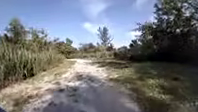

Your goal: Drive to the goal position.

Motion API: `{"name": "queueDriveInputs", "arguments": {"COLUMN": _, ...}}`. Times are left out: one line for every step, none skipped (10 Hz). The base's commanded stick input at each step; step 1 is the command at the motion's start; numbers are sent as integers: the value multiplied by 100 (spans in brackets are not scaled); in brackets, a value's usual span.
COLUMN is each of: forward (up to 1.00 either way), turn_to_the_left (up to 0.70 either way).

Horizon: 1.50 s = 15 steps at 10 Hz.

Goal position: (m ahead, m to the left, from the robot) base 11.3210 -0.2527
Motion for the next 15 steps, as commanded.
{"name": "queueDriveInputs", "arguments": {"forward": 70, "turn_to_the_left": 27}}
{"name": "queueDriveInputs", "arguments": {"forward": 70, "turn_to_the_left": 27}}
{"name": "queueDriveInputs", "arguments": {"forward": 70, "turn_to_the_left": 27}}
{"name": "queueDriveInputs", "arguments": {"forward": 70, "turn_to_the_left": 27}}
{"name": "queueDriveInputs", "arguments": {"forward": 70, "turn_to_the_left": 18}}
{"name": "queueDriveInputs", "arguments": {"forward": 70, "turn_to_the_left": 0}}
{"name": "queueDriveInputs", "arguments": {"forward": 70, "turn_to_the_left": 1}}
{"name": "queueDriveInputs", "arguments": {"forward": 70, "turn_to_the_left": 27}}
{"name": "queueDriveInputs", "arguments": {"forward": 70, "turn_to_the_left": 27}}
{"name": "queueDriveInputs", "arguments": {"forward": 70, "turn_to_the_left": 27}}
{"name": "queueDriveInputs", "arguments": {"forward": 70, "turn_to_the_left": 27}}
{"name": "queueDriveInputs", "arguments": {"forward": 70, "turn_to_the_left": 27}}
{"name": "queueDriveInputs", "arguments": {"forward": 70, "turn_to_the_left": 27}}
{"name": "queueDriveInputs", "arguments": {"forward": 70, "turn_to_the_left": 10}}
{"name": "queueDriveInputs", "arguments": {"forward": 70, "turn_to_the_left": 0}}
